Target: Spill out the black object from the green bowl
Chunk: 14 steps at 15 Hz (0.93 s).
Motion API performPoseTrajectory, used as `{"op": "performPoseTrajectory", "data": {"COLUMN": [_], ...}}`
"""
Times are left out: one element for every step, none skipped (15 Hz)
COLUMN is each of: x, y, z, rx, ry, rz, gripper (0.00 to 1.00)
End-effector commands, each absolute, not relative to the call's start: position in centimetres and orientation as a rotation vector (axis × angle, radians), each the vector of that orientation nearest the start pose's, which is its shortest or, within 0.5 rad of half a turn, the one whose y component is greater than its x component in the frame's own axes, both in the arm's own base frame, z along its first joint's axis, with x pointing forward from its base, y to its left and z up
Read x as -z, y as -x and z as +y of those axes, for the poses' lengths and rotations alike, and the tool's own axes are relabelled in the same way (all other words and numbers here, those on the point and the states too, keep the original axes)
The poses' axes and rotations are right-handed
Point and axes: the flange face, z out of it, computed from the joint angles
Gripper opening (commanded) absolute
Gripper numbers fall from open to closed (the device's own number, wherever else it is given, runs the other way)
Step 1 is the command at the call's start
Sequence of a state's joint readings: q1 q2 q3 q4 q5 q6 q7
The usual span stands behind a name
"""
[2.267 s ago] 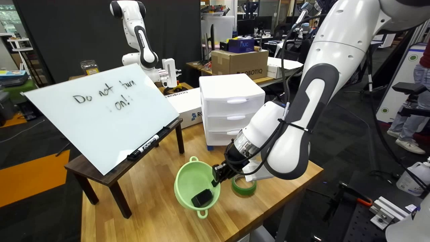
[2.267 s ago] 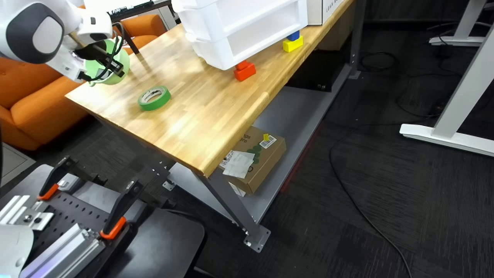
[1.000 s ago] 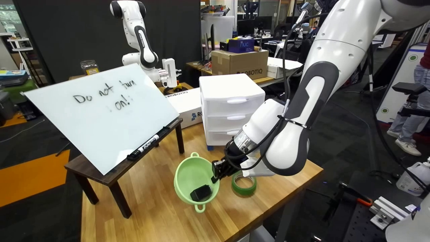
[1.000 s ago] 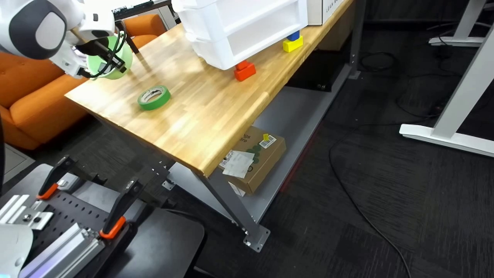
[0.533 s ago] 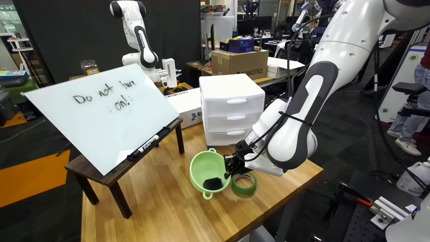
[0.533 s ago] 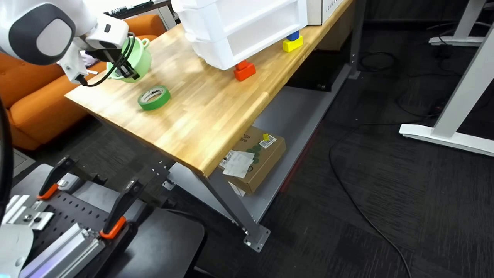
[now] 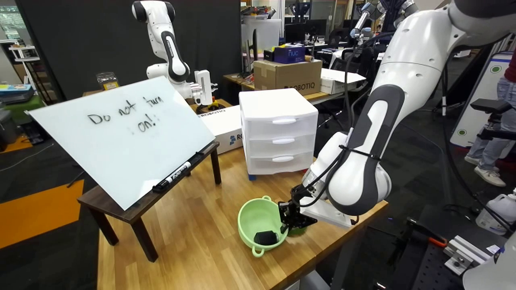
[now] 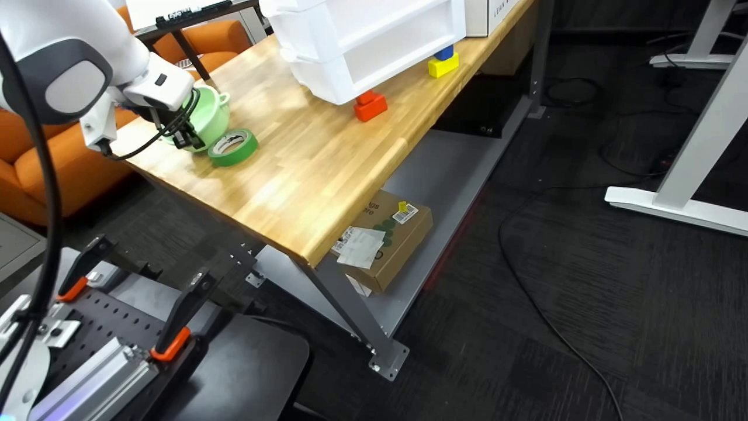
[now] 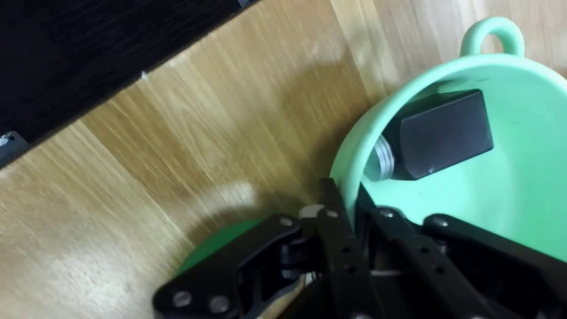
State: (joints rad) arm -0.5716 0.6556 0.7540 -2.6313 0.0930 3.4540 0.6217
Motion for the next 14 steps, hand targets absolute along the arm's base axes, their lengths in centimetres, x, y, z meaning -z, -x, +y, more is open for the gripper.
{"op": "performPoseTrajectory", "data": {"x": [-11.5,-11.4,-11.5,-11.6,-11.7,-11.8,-11.8,-11.9,-12.1,-12.2,-12.3,-12.5,-12.7,-13.0], "y": [-41.3,-41.2,-41.3,-41.4,-41.3,-41.3,-41.3,-41.3,-41.3,-41.3,-41.4,-41.5,-41.6,-41.8], "z": [11.5,11.5,11.6,11.6,11.7,11.8,12.0,12.1,12.2,12.4,12.5,12.7,12.9,13.2], "rx": [0.12,0.113,0.112,0.113,0.112,0.112,0.109,0.111,0.114,0.116,0.121,0.128,0.136,0.146], "ry": [2.465,2.46,2.455,2.449,2.446,2.443,2.439,2.437,2.437,2.438,2.438,2.439,2.443,2.448], "rz": [0.99,0.998,1.005,1.01,1.008,1.008,1.003,0.997,0.99,0.981,0.969,0.951,0.932,0.911], "gripper": [0.02,0.02,0.02,0.02,0.21,0.24,0.41,0.48,0.55,0.62,0.69,0.77,0.83,0.91]}}
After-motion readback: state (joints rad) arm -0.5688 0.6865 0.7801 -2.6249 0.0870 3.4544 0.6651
